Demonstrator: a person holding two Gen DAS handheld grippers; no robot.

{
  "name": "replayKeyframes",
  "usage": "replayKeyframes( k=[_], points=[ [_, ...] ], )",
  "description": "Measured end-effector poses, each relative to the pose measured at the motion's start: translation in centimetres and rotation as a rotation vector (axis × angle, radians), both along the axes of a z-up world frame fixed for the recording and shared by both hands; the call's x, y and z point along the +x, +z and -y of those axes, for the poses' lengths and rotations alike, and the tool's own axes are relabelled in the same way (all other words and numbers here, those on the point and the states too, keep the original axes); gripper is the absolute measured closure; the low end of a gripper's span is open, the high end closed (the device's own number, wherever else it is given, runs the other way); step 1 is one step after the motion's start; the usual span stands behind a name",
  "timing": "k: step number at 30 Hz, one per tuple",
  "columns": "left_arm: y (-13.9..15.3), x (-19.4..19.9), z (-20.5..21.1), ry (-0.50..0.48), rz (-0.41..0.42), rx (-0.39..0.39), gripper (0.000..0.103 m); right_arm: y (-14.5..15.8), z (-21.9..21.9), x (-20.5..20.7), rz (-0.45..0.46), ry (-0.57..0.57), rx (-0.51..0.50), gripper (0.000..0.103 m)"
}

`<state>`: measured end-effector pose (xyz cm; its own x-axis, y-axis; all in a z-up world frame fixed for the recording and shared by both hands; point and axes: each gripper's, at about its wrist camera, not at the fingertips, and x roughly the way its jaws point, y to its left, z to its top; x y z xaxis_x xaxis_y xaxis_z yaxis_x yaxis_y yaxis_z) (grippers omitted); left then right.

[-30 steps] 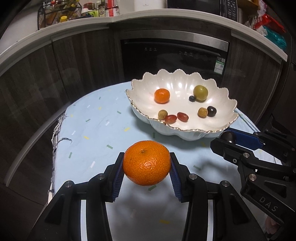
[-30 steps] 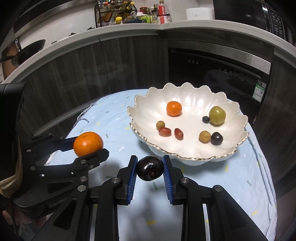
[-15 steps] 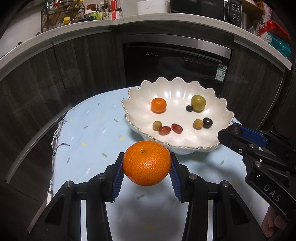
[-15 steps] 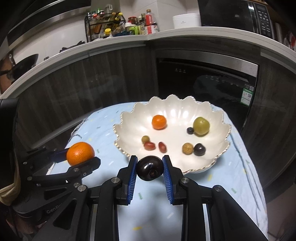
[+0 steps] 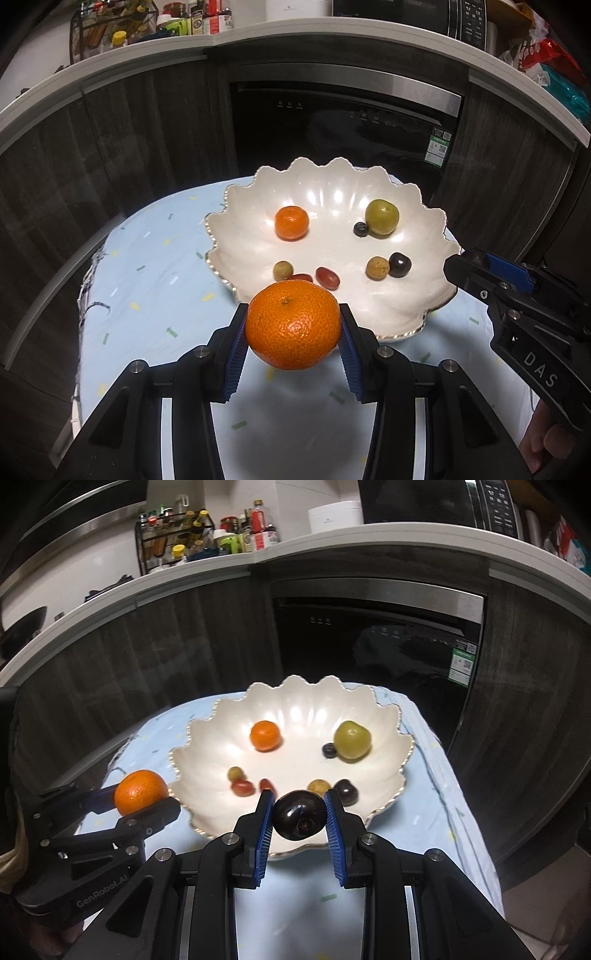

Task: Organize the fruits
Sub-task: 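Lift and carry the mandarin and plum over the white bowl with both tools, then open both tools to drop the mandarin and plum into the bowl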

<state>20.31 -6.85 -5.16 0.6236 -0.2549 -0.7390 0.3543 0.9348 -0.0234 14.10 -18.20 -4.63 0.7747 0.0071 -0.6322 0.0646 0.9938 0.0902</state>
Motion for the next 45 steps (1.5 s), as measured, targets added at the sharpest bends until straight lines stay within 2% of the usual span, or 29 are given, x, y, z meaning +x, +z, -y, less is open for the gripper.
replayKeyframes(
  k=[19,33,41,44,45],
  points=[
    [-1.8,5.8,3.7,-0.005,-0.042,0.014,0.058,-1.3,5.2,5.9,-0.032,-0.067,-0.024,0.074],
    [-3.1,10.2,4.2,0.015,-0.045,0.038,0.058,-2.9,6.0,10.0,-0.078,-0.071,-0.015,0.074],
    [-3.9,10.9,4.6,0.012,-0.078,0.056,0.057,-3.6,6.2,10.9,-0.097,-0.068,-0.008,0.074],
    [-4.2,11.1,4.9,0.014,-0.099,0.065,0.056,-3.8,6.3,11.0,-0.106,-0.064,0.001,0.073],
    [-4.2,11.1,4.9,0.014,-0.101,0.064,0.048,-3.8,6.3,10.9,-0.109,-0.062,0.001,0.073]
  ],
)
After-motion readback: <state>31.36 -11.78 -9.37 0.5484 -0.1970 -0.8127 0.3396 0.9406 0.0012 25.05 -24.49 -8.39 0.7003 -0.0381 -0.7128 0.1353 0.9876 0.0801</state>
